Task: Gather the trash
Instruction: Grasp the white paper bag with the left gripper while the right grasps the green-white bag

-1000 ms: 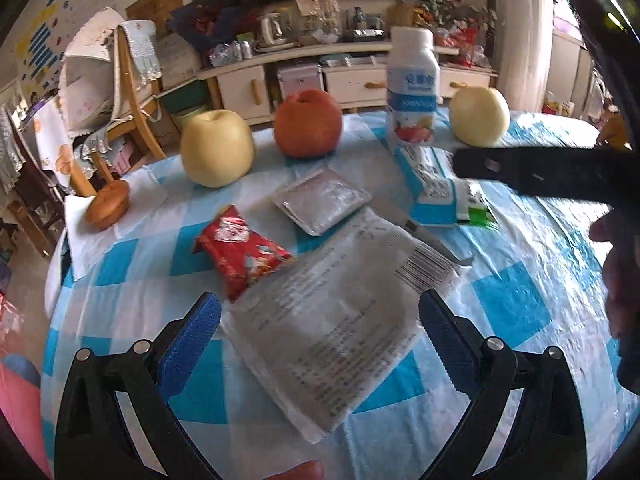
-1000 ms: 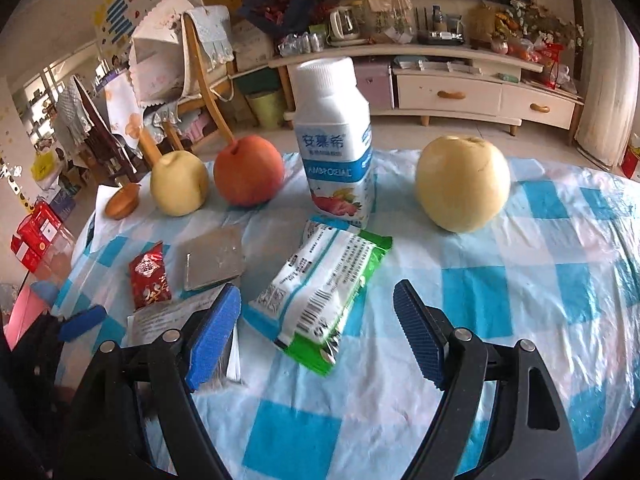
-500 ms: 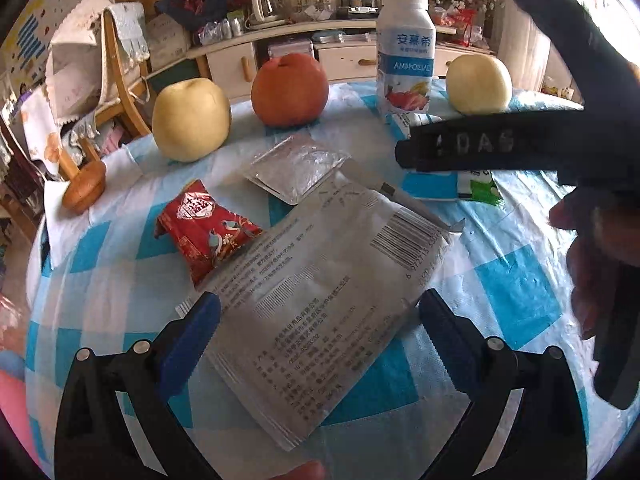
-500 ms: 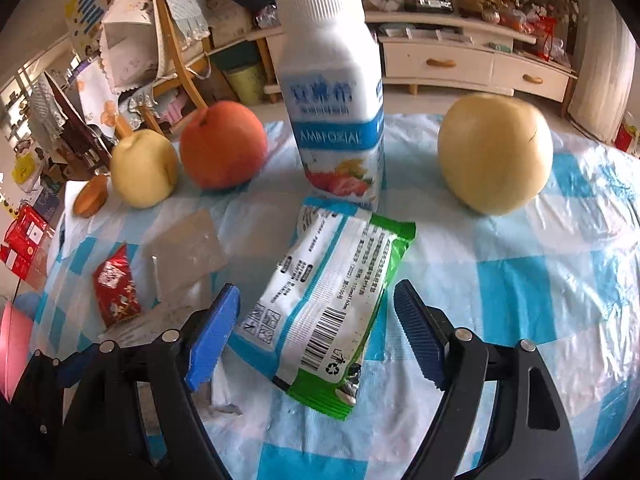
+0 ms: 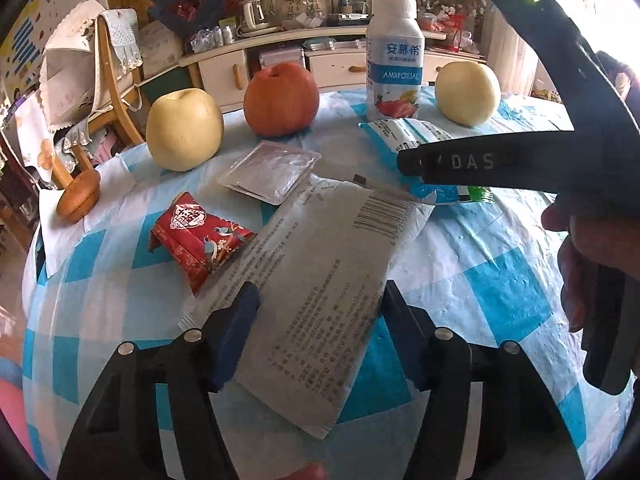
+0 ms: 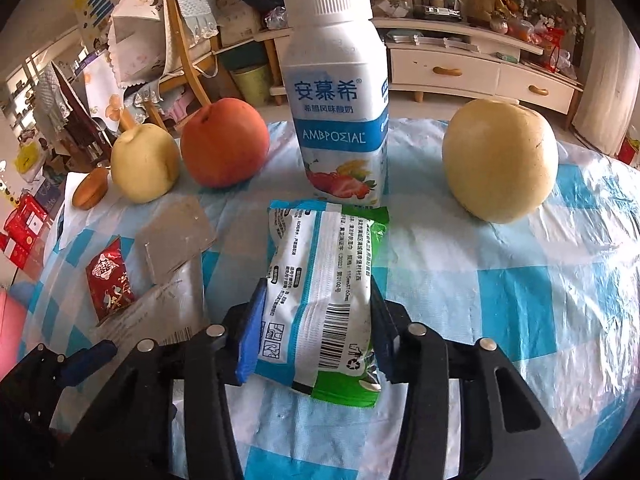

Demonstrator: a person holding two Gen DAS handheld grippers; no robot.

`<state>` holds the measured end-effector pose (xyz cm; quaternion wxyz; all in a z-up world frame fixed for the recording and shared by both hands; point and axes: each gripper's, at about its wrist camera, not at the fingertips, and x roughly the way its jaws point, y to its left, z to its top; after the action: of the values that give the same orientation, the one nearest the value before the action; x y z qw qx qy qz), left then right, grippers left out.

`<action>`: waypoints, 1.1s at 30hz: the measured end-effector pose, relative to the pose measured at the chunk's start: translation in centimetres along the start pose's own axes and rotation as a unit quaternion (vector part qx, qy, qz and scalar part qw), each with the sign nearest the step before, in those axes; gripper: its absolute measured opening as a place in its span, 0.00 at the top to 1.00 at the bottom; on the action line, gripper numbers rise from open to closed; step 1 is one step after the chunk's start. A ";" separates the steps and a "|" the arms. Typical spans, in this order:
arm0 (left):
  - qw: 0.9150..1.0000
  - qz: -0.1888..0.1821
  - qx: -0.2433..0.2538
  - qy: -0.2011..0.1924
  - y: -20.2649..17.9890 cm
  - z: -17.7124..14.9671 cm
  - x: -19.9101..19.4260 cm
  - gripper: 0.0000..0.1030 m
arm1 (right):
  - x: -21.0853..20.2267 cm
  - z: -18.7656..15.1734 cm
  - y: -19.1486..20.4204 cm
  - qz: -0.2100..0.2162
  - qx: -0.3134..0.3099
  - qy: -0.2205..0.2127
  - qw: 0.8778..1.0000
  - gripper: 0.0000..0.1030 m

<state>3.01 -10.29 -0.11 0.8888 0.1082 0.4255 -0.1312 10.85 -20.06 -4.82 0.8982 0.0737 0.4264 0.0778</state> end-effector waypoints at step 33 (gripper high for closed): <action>0.996 -0.003 -0.048 -0.081 4.2 -1.0 -8.5 0.61 | -8.1 -2.6 0.9 0.049 -0.014 -0.050 0.997 0.61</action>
<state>-1.42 -4.85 6.28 0.9239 0.0536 0.3586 -0.1220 3.73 -20.62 -0.12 0.9144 0.0855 0.3757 0.1243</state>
